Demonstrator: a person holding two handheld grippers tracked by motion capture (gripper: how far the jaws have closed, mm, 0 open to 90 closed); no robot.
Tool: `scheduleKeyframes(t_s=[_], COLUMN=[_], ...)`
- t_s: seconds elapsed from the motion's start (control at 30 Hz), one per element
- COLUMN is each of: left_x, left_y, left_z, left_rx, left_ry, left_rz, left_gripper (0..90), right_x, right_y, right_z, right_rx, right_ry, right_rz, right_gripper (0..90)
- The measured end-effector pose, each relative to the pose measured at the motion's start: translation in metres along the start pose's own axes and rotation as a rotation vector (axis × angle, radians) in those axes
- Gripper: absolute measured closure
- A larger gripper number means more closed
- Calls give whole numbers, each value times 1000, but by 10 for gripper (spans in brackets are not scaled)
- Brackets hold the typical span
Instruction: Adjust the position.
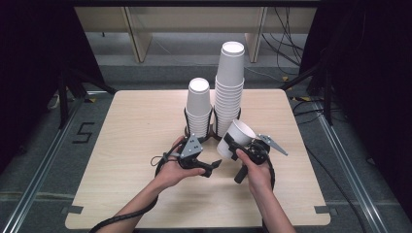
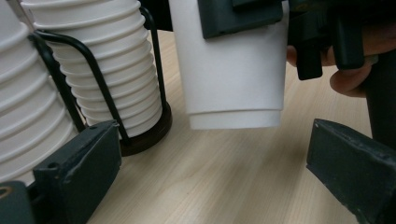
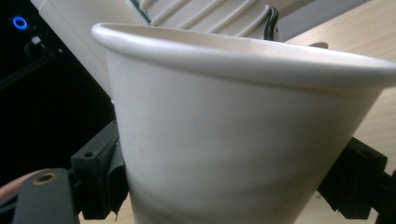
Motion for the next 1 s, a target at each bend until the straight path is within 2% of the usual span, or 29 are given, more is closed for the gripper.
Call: scheduleKeyframes(t_s=[0.03, 0.1, 0.13, 0.17, 0.27, 0.43, 0.5, 0.53, 0.57, 0.6, 0.73, 0.77, 0.8, 0.9, 0.93, 1.0], left_x=[2, 4, 5, 5, 5, 4, 3, 3, 3, 3, 3, 3, 3, 5, 6, 7], left_y=[-2, -4, -6, -7, -10, -18, -21, -22, -24, -25, -30, -32, -32, -35, -35, -36], left_z=[2, 0, -1, -1, -3, -5, -6, -6, -7, -7, -11, -12, -13, -14, -14, -14], left_rx=[0, 6, 12, 12, 10, 2, 8, 9, 9, 3, -12, -18, -21, -22, -25, -30], left_ry=[-34, -45, -60, -67, -73, -89, -121, -123, -118, -120, -124, -127, -129, -138, -140, -145], left_rz=[-10, -16, -16, -15, -5, 2, 11, 10, 16, 14, 18, 23, 31, 43, 43, 44], left_gripper=[27, 27, 27, 26, 24, 24, 24, 24, 24, 24, 24, 24, 24, 26, 26, 27], right_x=[0, -1, -1, -1, -2, -1, 3, 4, 6, 8, 13, 13, 14, 12, 11, 11], right_y=[0, -2, -2, -3, -4, -7, -7, -7, -7, -7, -8, -8, -10, -12, -13, -16], right_z=[0, 3, 2, 2, 2, 5, 4, 5, 4, 6, 6, 6, 5, 3, 5, 4], right_rx=[-8, 21, 12, 9, 15, 30, 8, 2, -9, 7, 14, 8, 24, 13, 13, 16], right_ry=[-13, -83, -84, -113, -169, -304, -329, -348, -345, -375, -438, -444, -439, -475, -501, -511], right_rz=[4, 7, 6, 10, 16, 22, 18, 19, 17, 17, 16, 17, 18, 27, 26, 34], right_gripper=[164, 164, 164, 164, 164, 163, 161, 161, 161, 161, 161, 161, 161, 160, 161, 161])
Point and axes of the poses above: each handheld gripper's, and its own axes: y roughly forward along the jaws, x roughly out of its underside, z roughly to its right, the point moved 4 cm from there along y, roughly forward along the jaws, and after that the axes turned 4 degrees about z, right-handed, at the moved point
